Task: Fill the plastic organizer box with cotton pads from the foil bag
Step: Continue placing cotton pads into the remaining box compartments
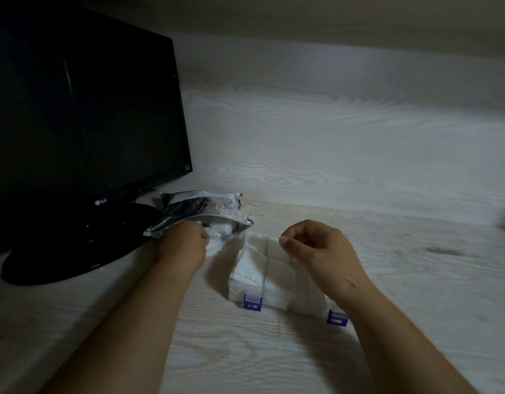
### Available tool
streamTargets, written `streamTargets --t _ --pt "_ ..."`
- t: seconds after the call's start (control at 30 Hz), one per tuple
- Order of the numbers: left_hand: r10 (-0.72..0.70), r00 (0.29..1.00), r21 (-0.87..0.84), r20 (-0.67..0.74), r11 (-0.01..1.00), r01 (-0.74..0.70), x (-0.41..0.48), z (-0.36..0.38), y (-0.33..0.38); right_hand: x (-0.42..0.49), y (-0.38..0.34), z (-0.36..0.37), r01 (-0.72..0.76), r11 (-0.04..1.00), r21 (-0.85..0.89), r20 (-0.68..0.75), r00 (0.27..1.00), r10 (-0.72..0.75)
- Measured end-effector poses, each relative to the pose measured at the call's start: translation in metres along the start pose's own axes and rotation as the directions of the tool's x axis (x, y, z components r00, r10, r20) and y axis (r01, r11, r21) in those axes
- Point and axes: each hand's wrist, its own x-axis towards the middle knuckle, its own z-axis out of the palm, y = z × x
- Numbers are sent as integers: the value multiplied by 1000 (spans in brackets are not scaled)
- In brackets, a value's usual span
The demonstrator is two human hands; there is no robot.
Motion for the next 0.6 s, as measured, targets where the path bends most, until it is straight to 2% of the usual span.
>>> streamTargets --t 0.2,0.37,0.6 --pt "-82 996 193 -20 978 85 -2 1 8 0 1 1 -4 1000 9 -1 1000 4" --pt "-44 986 219 -160 972 79 -8 -5 10 0 0 0 -3 1000 -1 -12 1000 3" --pt "46 936 223 -348 974 34 -17 -15 15 0 1 0 -9 1000 4 -24 1000 10"
